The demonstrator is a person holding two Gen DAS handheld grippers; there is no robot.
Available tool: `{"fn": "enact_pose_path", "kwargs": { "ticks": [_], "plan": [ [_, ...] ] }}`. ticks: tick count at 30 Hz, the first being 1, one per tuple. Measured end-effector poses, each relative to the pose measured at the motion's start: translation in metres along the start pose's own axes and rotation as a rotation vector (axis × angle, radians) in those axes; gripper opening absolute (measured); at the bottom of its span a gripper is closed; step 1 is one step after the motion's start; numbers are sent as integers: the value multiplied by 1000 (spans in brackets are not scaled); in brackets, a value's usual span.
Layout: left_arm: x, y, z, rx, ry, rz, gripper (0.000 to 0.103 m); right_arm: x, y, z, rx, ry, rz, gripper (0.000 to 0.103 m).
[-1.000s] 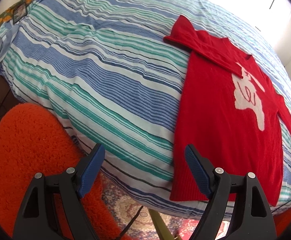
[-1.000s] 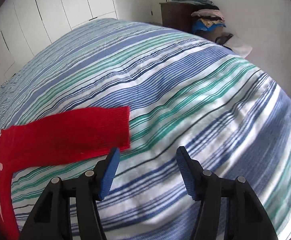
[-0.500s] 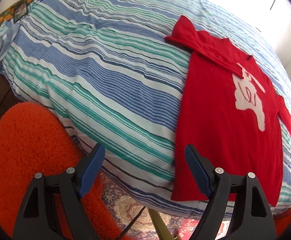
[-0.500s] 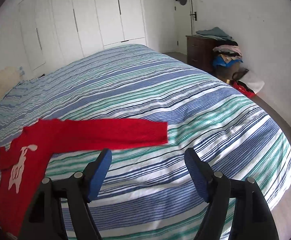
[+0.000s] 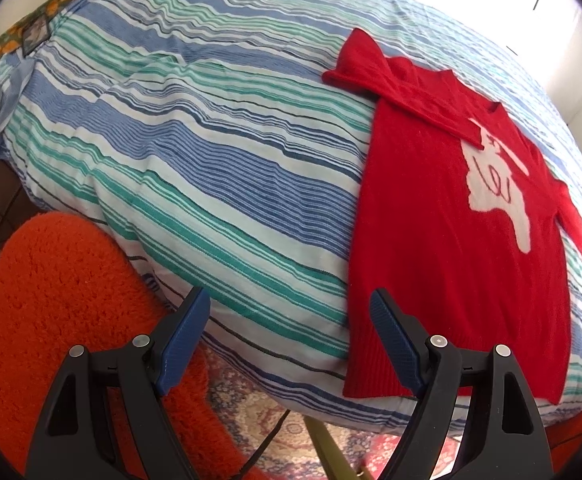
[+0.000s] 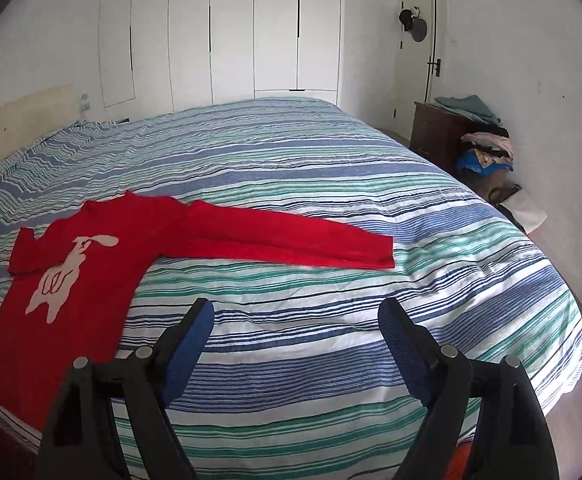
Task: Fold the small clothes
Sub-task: 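Pull the sleeve straight out from the body with the right gripper and release, then grasp the other sleeve cuff with the left gripper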
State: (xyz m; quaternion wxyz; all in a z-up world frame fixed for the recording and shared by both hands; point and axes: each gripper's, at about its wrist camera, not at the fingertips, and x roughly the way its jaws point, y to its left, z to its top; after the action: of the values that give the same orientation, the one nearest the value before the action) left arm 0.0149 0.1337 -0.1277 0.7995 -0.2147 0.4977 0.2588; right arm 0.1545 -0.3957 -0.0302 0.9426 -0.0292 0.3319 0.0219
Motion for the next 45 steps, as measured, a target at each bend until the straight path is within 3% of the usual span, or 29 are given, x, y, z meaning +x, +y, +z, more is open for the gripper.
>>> {"fn": "enact_pose_path", "kwargs": {
  "ticks": [14, 26, 34, 40, 42, 45],
  "plan": [
    [2, -2, 0, 20, 4, 38, 85, -2, 6, -3, -15, 3, -4, 83],
    [4, -3, 0, 18, 18, 19, 85, 2, 8, -4, -31, 15, -5, 83],
    [-9, -16, 0, 75, 47, 1, 84, 2, 11, -4, -33, 15, -5, 83],
    [-62, -96, 40, 348, -61, -165, 86, 2, 8, -5, -11, 15, 8, 83],
    [-63, -131, 58, 449, -111, -170, 95, 5, 6, -4, 2, 21, 17, 83],
    [-32, -193, 82, 606, -172, -126, 95, 8, 2, -3, 32, 27, 36, 83]
  ]
}}
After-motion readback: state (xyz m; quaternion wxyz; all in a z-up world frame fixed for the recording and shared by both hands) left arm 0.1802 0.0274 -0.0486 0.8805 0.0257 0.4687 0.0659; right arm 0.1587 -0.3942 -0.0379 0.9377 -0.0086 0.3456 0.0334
